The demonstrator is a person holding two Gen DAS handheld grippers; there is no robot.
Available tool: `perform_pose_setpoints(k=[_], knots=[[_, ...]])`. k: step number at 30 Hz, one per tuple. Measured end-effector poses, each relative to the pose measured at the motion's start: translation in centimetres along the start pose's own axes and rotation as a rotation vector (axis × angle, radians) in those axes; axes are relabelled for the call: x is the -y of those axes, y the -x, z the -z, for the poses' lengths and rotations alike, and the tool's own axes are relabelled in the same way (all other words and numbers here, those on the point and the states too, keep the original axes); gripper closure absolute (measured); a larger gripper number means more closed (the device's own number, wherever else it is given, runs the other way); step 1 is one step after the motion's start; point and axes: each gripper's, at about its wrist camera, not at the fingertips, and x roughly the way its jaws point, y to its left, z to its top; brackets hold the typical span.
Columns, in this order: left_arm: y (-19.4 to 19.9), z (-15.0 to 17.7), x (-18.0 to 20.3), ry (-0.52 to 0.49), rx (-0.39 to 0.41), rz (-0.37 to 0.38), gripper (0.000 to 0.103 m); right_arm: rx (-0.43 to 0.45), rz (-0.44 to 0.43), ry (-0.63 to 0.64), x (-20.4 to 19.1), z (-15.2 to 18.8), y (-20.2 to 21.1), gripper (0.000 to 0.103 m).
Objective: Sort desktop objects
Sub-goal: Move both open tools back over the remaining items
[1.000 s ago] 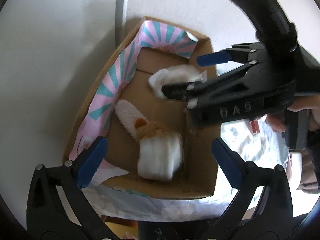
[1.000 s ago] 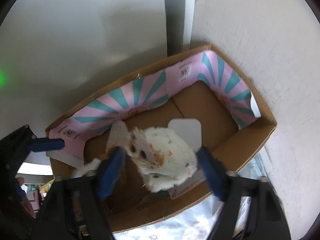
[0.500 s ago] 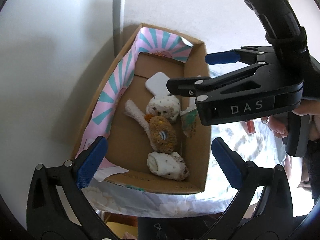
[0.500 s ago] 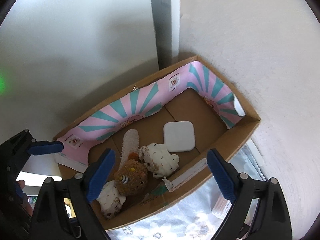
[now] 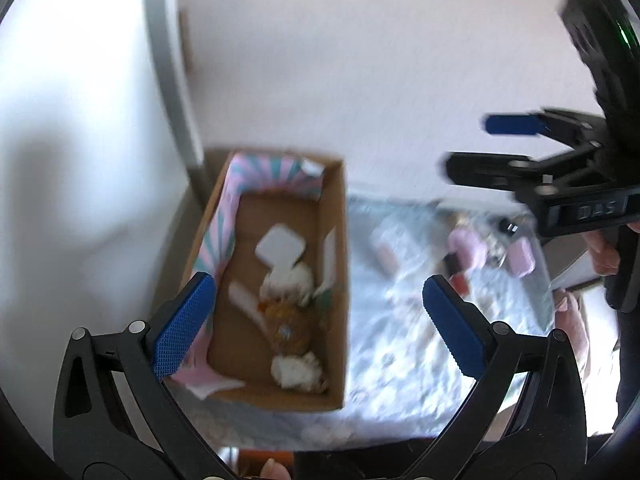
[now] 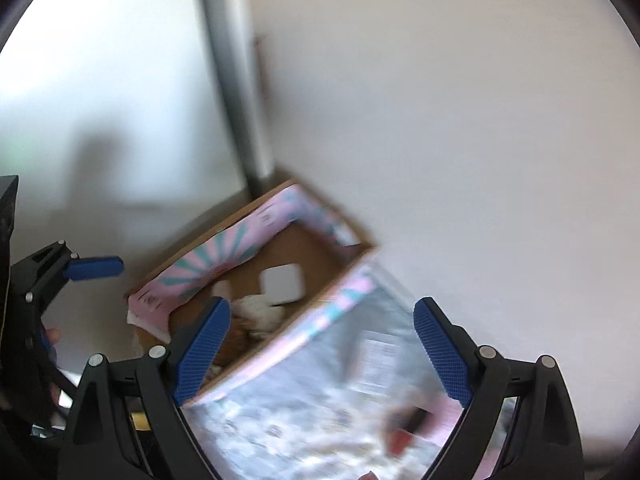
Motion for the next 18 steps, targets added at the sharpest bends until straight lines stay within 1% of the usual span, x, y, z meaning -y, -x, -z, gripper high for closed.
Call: perform_pose_setpoints(k=[2, 5, 7, 10, 12, 15, 18], knots=[[0.4, -1.2, 1.1, -0.021, 0.018, 0.022, 0.0, 0.027, 0.051, -0.061, 2.9, 0.8, 2.7, 0.011], [0.0, -2.2, 3.0, -0.042, 0.016, 0.073, 0.0, 0.053, 0.12, -0.149, 6.6, 2.7, 5.5, 0.011], [-1.3, -3.0, 4.5, -0.062, -0.007, 0.107, 0.0, 0.061, 0.172, -0.206, 8.8, 4.4, 7.0, 0.011], [-3.4, -3.3, 6.8, -0.082, -0.049, 0.119, 0.0, 0.053, 0.237, -0.286, 11.9, 7.4, 8.2, 0.011], [-5.3, -3.5, 8.6, -0.095, -0.086, 0.125, 0.0, 0.042, 0.255, -0.341, 13.5, 9.5, 8.5, 0.011], [-8.1, -3.3, 10.4, -0.098, -0.147, 0.122, 0.0, 0.022, 0.261, -0.405, 15.7, 13.0, 7.9, 0.011], [-11.8, -2.8, 12.1, -0.092, -0.222, 0.104, 0.0, -0.014, 0.239, -0.405, 17.0, 15.7, 6.2, 0.011]])
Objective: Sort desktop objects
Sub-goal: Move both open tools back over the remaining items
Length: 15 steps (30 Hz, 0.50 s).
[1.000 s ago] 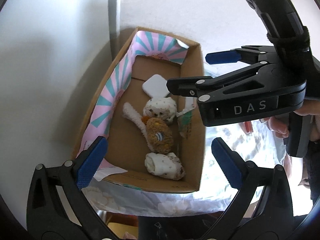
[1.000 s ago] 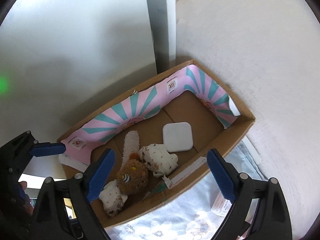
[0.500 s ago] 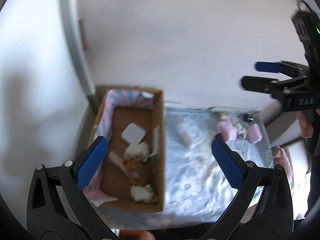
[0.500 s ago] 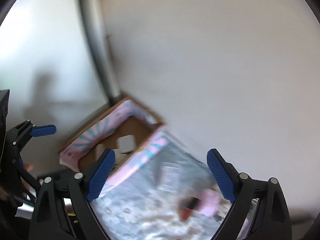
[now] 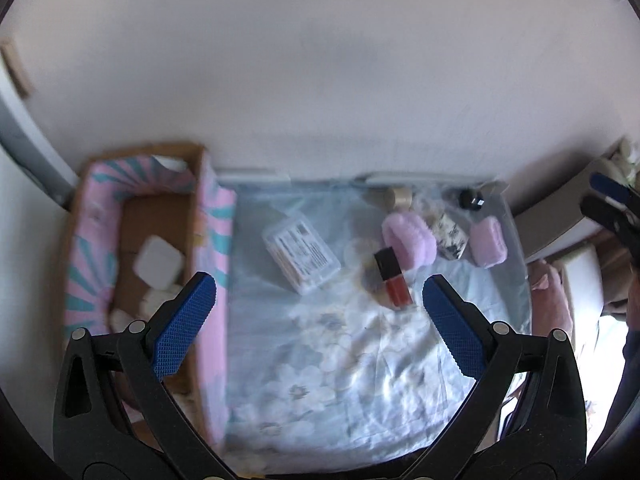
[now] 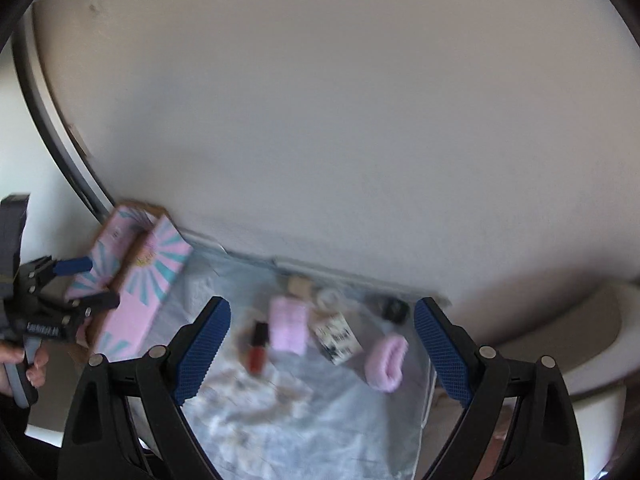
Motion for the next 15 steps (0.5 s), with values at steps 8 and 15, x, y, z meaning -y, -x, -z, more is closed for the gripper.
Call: perform_pose_setpoints(k=[8, 15], knots=[[-9.5, -0.4, 1.3, 0.115, -0.143, -0.045, 0.0, -0.112, -0.061, 0.202, 2.4, 3.7, -7.7, 0.011], [-13.5, -0.6, 0.1, 0.204, -0.167, -0.136, 0.0, -0.18, -0.14, 0.344, 1.0, 4.9, -14.0, 0.011]])
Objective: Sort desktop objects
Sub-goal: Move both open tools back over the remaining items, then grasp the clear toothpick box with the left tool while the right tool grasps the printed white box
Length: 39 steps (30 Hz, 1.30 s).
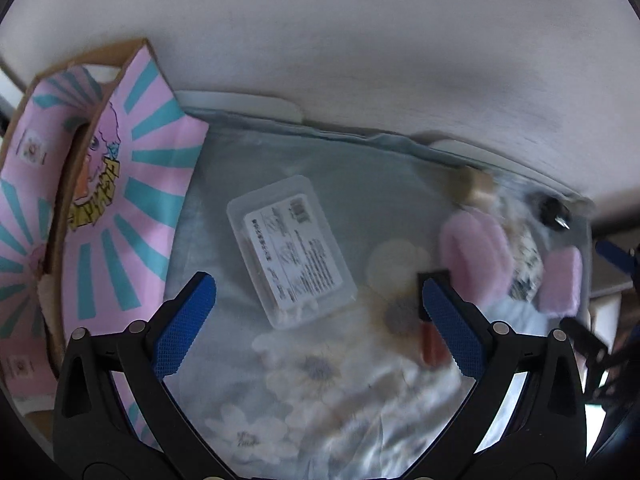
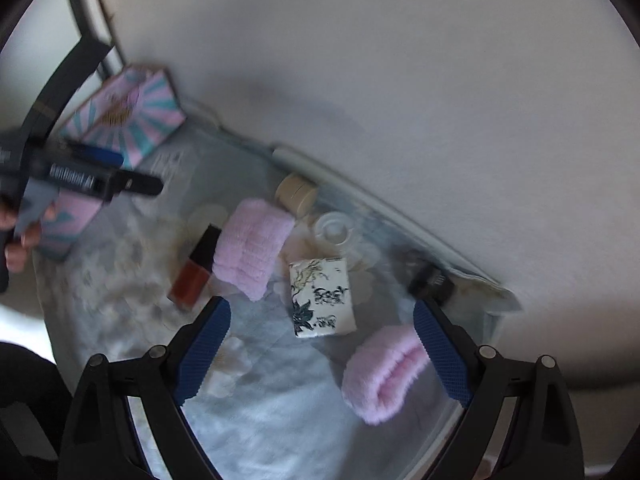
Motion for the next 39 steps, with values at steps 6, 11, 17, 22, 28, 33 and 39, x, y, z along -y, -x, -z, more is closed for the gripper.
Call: perform_pose_setpoints(k=[6, 11, 17, 22, 28, 33, 39], knots=[[-2.0, -0.6, -0.3, 0.034, -0.018, -0.068, 0.0, -0.072, -0.033, 0.047, 0.3, 0.1, -3.9, 0.011], [-2.8, -0.8, -0.7, 0.06, -0.026, -0.085, 0.0, -0.096, -0.037, 0.051, 0.7, 0.2, -5.1, 0.011], [-3.1, -0.7, -1.2, 0.076, -0.03, -0.093, 0.0, -0.123, -0.038, 0.05, 1.1, 0.3, -6.2, 0.011], [-3.1, -0.4, -1.8, 0.091, -0.04, -0.06, 0.025, -0.132, -0.053, 0.05, 1.1, 0.4, -6.9, 0.012], [-2.1, 0.1, -2.6, 0.1, -0.023, -0.034, 0.044, -0.137, -0.065, 0.056, 1.0, 0.9, -6.8, 0.054], [-0.5, 0.6, -2.7, 0.076, -0.009, -0.017, 0.045, -0.13, -0.06, 0.015, 1.4, 1.1, -5.8, 0.061], [2.7, 1.1, -2.7, 0.034, 0.005, -0.001, 0.045, -0.104, -0.04, -0.016, 1.4, 1.4, -3.2, 0.061]])
